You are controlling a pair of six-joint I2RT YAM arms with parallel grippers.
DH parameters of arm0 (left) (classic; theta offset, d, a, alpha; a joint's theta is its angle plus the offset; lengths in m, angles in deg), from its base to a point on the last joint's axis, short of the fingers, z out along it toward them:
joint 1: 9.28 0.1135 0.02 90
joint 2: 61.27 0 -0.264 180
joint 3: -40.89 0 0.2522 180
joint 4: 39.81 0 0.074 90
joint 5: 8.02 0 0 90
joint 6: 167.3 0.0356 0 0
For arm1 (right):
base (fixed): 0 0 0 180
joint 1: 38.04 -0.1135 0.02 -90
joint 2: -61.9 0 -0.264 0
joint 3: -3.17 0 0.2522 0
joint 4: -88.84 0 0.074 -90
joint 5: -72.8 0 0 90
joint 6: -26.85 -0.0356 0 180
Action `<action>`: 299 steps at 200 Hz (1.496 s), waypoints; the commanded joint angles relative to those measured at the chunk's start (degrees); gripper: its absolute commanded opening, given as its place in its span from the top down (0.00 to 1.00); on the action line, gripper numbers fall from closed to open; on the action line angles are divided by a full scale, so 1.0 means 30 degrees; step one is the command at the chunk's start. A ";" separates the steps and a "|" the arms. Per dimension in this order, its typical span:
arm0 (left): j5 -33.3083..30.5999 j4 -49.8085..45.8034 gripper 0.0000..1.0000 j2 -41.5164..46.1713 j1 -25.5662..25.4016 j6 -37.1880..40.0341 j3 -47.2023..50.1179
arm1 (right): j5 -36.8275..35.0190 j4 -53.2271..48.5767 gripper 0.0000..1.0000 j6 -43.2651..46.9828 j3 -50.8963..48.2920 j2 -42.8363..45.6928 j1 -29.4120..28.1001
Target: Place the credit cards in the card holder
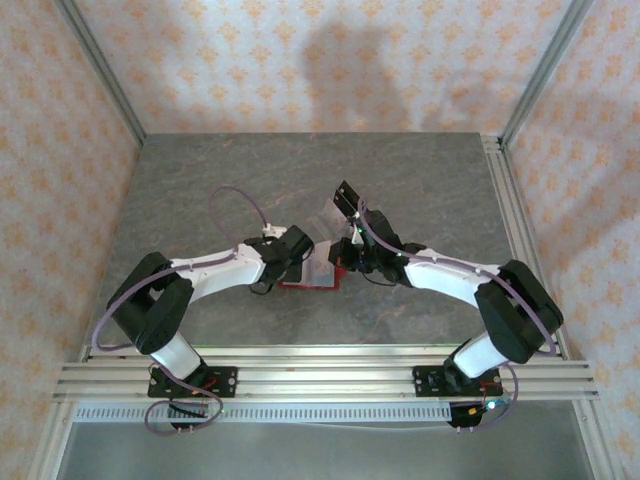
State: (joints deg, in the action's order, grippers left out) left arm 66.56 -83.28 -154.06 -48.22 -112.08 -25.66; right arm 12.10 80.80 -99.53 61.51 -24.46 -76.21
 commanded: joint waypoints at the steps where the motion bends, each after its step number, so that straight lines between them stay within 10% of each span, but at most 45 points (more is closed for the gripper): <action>1: -0.0577 -0.0037 0.00 -0.0233 0.0177 0.0171 0.0424 | -0.0715 0.2273 1.00 -0.0686 -0.0521 -0.0345 -0.0193; 299: -0.1203 -0.0469 0.00 -0.0281 0.0499 -0.0651 0.1163 | 0.0663 0.9862 1.00 -0.3597 -0.2638 -0.4374 -0.0666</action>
State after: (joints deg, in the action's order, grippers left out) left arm 65.00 -82.89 -154.34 -47.36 -113.41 -23.37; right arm 13.57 107.35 -109.72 54.71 -36.64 -77.83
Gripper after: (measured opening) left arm 0.999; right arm 0.041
